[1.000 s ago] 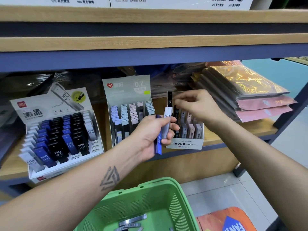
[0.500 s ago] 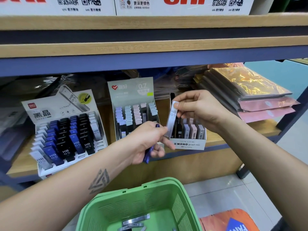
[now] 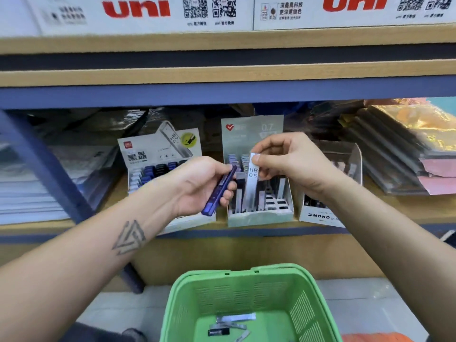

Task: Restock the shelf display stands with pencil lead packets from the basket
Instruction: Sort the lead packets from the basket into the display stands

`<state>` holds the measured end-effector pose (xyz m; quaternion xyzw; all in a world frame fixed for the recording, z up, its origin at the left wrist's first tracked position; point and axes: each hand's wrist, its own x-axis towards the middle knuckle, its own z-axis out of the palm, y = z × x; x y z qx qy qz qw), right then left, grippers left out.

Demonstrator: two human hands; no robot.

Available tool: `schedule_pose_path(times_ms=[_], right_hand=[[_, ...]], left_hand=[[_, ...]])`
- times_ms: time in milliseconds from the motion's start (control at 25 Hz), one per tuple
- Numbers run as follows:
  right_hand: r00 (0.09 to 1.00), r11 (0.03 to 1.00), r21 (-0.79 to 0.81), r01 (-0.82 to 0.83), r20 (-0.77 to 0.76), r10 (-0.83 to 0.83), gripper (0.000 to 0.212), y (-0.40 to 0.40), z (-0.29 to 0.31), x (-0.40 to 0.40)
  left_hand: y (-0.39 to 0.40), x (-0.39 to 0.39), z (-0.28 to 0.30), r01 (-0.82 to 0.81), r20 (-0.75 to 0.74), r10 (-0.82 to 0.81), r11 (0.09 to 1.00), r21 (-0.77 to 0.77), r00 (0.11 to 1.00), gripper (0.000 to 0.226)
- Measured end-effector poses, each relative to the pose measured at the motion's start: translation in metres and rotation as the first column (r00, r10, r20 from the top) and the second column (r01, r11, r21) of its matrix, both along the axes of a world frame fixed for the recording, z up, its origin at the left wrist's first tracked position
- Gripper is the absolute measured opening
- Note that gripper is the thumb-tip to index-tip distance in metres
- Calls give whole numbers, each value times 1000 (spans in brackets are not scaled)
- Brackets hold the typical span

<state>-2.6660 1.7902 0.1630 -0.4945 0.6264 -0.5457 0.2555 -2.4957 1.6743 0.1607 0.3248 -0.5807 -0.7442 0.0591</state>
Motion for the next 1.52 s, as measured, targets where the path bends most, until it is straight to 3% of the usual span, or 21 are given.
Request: schedule_pose_path(times_ms=[120,240,360,480,560,680,880,1120,1160,1240,1360,1400,1440,1480,1520], right_hand=[[995,1000,19,4,-104,-2,6,-23,-2,29],[985,999,39,-3,-174,9,3,-48,-9,55],[911,996,39,75,-409,-52,3,-69,-18,70],[764,987,39,155,-638,-95,6,-82,-22,79],[734,986,57,157,-674,-78,9,-90,-26,83],[683,987,51,151,-727,-67,8,-100,-34,85],[686,985,28,169,-721,-97,11,-103,-44,82],[654,986,86,142,-756,-28,14,-106,-44,76],[616,985,57,162,-786,-56,11,-108,-46,75],[450,984,12,179,-890,-71,12,-110,-51,78],[259,975,89,206,-965,33,28,-112,-56,85],[258,972,109,208,-965,54,34,-112,-56,86],[326,974,113,198,-945,44,37,-111,-51,87],[506,976,114,184,-862,5,40,-110,-44,88],[761,982,124,144,-649,-30,43,-108,-34,91]], left_hand=[[-28,31,6,-173,-117,154,969,-175,981,14],[-51,64,11,-280,-140,245,890,-359,959,15],[-59,84,10,-289,-142,255,901,-323,956,20],[-60,93,9,-337,-151,315,930,-145,937,25],[-65,99,7,-367,-177,345,924,-106,922,26],[-65,106,7,-349,-216,310,919,-181,926,7],[-60,110,4,-357,-230,304,903,-238,924,39],[-61,104,-6,-412,-137,390,876,-250,911,29],[-61,103,-6,-427,-141,405,876,-224,903,26],[-60,101,-7,-441,-131,423,877,-188,897,18],[-60,101,-10,-450,-71,446,864,-228,892,13],[-60,101,-12,-449,-49,453,855,-260,890,14],[-61,101,-13,-446,-34,456,847,-290,889,14],[-61,101,-13,-442,-33,454,843,-306,890,15],[-61,101,-14,-437,-42,447,843,-313,893,16]])
